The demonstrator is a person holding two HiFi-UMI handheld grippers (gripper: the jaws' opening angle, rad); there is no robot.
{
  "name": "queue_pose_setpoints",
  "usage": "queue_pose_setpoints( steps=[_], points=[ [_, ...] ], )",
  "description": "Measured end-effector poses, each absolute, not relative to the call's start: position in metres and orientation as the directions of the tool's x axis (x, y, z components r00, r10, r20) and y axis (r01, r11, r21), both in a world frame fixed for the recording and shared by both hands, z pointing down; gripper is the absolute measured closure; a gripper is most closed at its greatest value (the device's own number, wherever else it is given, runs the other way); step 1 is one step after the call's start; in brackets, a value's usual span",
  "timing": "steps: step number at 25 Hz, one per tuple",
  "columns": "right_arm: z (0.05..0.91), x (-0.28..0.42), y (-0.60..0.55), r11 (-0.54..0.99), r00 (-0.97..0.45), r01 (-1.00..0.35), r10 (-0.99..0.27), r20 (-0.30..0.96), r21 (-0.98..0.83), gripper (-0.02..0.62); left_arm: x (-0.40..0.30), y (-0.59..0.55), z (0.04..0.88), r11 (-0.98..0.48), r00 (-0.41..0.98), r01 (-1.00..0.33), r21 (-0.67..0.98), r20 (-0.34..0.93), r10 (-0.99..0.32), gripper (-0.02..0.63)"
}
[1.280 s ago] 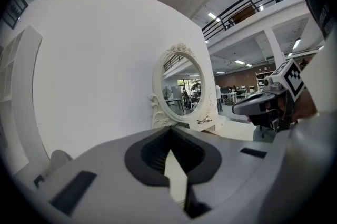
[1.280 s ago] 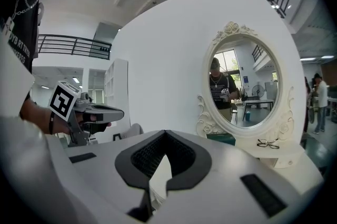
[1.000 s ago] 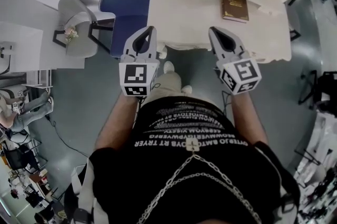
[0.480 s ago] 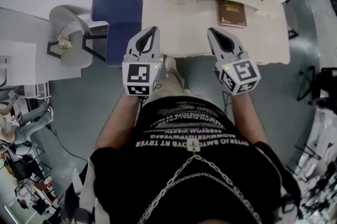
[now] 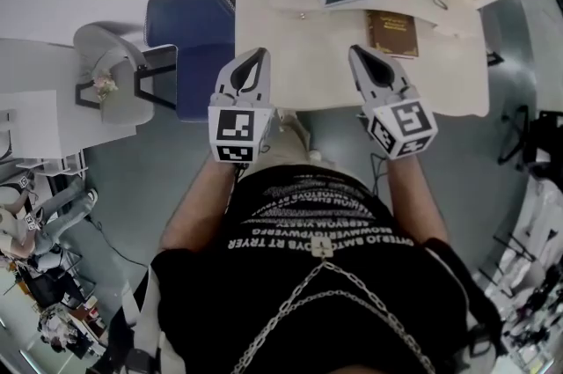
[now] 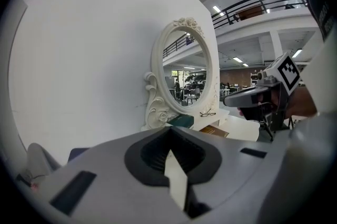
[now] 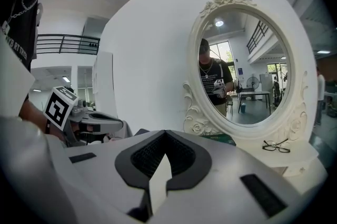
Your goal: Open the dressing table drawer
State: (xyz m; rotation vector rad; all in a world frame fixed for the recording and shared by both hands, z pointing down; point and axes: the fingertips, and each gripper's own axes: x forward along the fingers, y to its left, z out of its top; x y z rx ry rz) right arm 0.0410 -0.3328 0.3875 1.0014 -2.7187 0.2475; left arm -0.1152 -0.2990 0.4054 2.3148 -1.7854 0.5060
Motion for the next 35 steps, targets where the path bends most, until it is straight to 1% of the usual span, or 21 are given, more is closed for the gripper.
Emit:
queue_pose_setpoints(
  steps=[5, 14, 20, 31, 35],
  points=[
    [0.404, 0.033, -0.359, 0.740, -0.727, -0.666, -0.617, 0.301, -0.091, 0.604, -0.121, -0.326, 0.428, -0.286, 0.242, -0.957, -0.048, 0.408, -0.880, 0.603],
    [0.447, 0.028, -0.402, 0.702, -0.683, -0.702, -0.620, 0.385, -0.115, 0.604, -0.124, -0.372, 0.479, -0.311, 0.262, -0.950, -0.023, 0.482, -0.836, 0.603],
    [0.472, 0.023, -0.418, 0.707, -0.681, -0.697, -0.597, 0.424, -0.123, 0.603, -0.114, -0.397, 0.529, -0.329, 0.289, -0.944, 0.029, 0.552, -0.782, 0.603],
    [0.510, 0.027, -0.427, 0.668, -0.645, -0.727, -0.582, 0.494, -0.162, 0.604, -0.096, -0.436, 0.604, -0.361, 0.318, -0.930, 0.074, 0.659, -0.682, 0.600],
    [0.521, 0.033, -0.428, 0.642, -0.627, -0.746, -0.588, 0.511, -0.177, 0.603, -0.089, -0.444, 0.629, -0.373, 0.329, -0.923, 0.095, 0.696, -0.638, 0.555]
  ],
)
